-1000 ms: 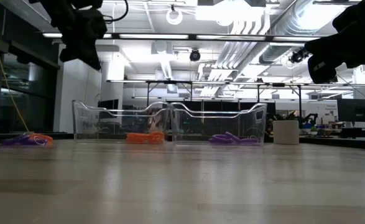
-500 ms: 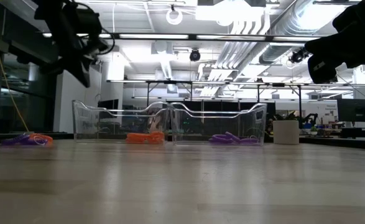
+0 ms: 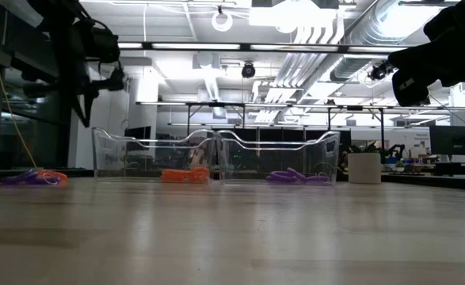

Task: Sort spring keychains
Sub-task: Put the orange spring keychain into the left transparent bin

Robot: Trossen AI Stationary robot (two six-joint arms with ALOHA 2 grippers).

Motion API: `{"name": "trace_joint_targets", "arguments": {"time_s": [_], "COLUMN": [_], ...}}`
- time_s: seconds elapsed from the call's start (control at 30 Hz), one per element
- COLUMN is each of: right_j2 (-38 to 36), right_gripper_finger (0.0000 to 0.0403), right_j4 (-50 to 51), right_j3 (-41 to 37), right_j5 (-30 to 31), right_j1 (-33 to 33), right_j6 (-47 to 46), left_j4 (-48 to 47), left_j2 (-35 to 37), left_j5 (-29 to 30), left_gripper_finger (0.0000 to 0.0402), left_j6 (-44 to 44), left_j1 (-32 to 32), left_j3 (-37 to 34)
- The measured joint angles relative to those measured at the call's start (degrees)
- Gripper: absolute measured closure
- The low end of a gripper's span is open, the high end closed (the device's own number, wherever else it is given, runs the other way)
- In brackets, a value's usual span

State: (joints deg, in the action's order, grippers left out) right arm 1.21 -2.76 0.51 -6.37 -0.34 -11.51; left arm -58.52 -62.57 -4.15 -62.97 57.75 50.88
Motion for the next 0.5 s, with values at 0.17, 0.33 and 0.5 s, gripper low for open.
{"name": "trace_joint_targets", "arguments": {"time_s": [0.17, 0.33, 0.5], "right_j2": [0.00, 0.00, 0.00], "right_gripper_finger": [0.0392, 0.0391, 0.0391], "right_j4": [-0.02, 0.00, 0.00], "right_j3": [0.00, 0.00, 0.00], "right_j5": [0.00, 0.00, 0.00], "right_j1": [0.02, 0.01, 0.00], "right_j6": [0.02, 0.01, 0.00], "left_j4": [0.16, 1.41, 1.97], "left_j2": [0.00, 0.00, 0.00], "left_j5": [3.86, 5.21, 8.79], "left_gripper_finger": [0.0400, 0.0400, 0.0400], "left_j6": [-10.86, -17.07, -22.02], "left_j1": [-1.14, -4.44, -6.51], "left_j3": [-3.84, -6.12, -8.86]}}
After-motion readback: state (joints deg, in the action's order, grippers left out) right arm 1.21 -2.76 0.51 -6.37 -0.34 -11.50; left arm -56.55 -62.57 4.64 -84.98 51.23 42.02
